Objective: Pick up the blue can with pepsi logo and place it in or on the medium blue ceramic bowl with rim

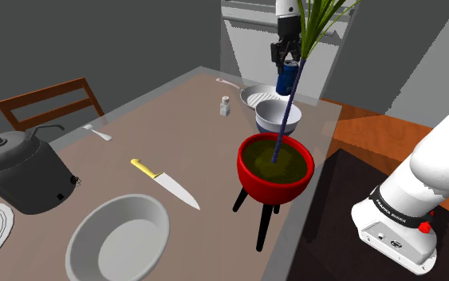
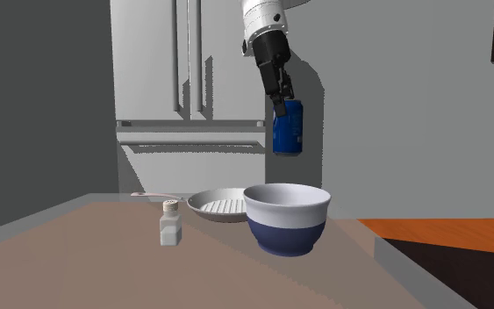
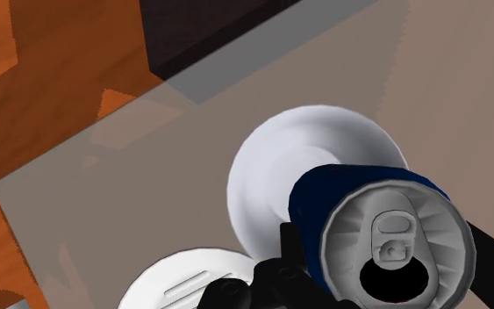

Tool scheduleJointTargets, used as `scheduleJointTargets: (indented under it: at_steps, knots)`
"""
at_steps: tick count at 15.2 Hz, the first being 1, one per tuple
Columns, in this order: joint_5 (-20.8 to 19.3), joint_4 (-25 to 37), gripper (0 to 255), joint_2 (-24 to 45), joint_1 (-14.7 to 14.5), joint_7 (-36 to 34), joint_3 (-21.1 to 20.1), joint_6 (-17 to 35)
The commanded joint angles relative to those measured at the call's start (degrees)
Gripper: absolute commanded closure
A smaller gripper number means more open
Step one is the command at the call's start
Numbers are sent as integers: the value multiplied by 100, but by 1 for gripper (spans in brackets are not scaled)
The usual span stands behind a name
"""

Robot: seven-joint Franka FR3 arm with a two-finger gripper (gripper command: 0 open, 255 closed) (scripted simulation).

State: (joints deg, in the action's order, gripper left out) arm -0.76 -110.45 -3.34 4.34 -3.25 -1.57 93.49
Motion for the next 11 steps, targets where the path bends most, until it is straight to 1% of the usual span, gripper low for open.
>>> scheduleJointTargets:
  at_steps: [1, 11]
  knots:
    - [-4, -125, 255, 12, 6, 13, 6, 139]
    - [-9, -715, 255, 175, 6, 0, 6, 892]
